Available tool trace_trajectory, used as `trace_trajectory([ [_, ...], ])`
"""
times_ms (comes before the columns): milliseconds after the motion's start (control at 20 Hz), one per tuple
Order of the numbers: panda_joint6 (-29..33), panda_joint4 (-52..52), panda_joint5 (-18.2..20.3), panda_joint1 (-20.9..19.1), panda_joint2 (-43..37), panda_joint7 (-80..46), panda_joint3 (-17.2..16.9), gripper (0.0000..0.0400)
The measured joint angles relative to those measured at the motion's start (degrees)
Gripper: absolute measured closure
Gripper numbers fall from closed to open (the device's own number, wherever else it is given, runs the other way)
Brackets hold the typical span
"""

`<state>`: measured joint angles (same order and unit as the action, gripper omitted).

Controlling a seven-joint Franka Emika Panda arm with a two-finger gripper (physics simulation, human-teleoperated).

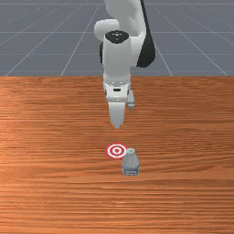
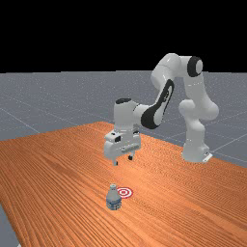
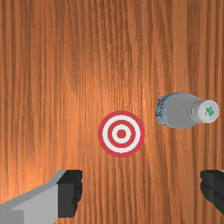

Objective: Pick up the bottle and put it on the marker

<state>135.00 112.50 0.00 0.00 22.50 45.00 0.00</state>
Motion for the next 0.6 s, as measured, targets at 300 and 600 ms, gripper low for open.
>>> trace_trajectory([
  [300, -32.96, -23.26, 0.0, 0.11, -6.23, -0.45, 0.1, 0.0223],
  [600, -33.06, -23.79, -0.23, 2.17, -6.19, -3.21, 1.36, 0.0011],
])
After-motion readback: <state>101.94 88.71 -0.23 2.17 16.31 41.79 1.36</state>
